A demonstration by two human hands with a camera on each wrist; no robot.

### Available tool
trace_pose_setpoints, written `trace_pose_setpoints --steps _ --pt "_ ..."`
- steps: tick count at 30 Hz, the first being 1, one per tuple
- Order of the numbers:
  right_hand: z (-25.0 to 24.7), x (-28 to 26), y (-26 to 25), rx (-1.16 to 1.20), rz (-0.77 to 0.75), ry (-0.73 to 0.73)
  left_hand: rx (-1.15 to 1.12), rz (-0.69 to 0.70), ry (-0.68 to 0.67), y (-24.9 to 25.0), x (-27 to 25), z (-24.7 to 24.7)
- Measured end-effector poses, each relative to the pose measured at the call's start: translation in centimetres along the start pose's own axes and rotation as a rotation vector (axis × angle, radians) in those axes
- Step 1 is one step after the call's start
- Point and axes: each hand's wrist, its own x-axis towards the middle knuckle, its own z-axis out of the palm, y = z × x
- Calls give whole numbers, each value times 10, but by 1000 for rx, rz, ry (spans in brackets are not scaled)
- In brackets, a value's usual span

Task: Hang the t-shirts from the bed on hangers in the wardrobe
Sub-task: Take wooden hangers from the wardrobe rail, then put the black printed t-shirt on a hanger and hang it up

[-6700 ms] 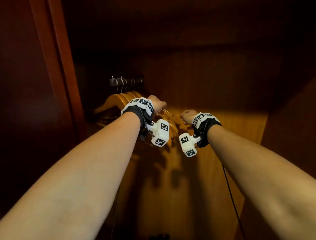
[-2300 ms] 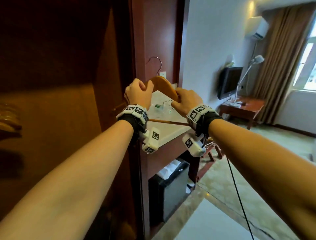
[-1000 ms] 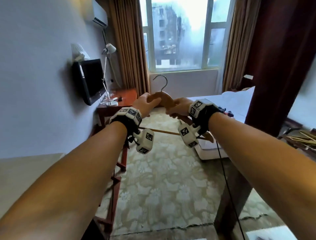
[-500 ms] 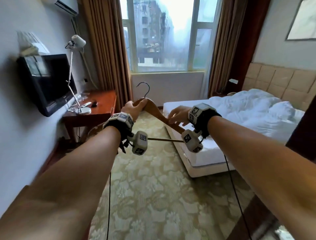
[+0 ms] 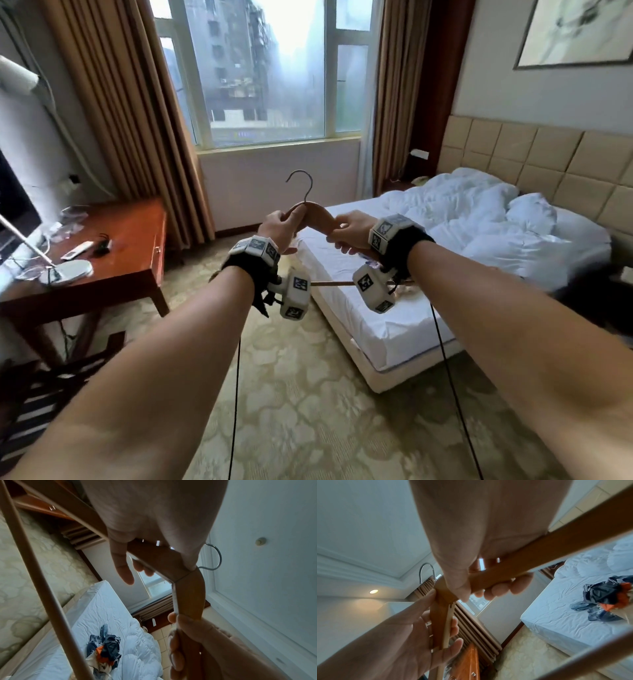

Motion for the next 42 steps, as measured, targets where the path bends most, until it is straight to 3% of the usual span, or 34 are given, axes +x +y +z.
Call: trace_pose_setpoints --steps 5,10,17,21,24,28,34,39,42 --pt "-29 91 71 -42 25 101 -62 -5 -134 -16 110 63" --pt "-66 188 150 -80 91 185 48 40 -214 -19 220 140" --pt "-120 298 221 142 249 179 174 160 -345 -2 346 229" --pt "-143 359 269 162 356 223 260 209 -327 -12 424 269" --pt "-150 406 308 189 446 278 204 105 -377 -28 484 295" --pt "-151 468 356 309 587 463 176 -41 -548 -63 571 335" --pt "-162 540 418 367 651 706 228 -184 -744 -92 673 391" --pt "-174 574 467 312 753 759 289 -205 -840 -104 727 450" --pt "-182 585 495 299 817 736 360 -256 -977 -113 746 490"
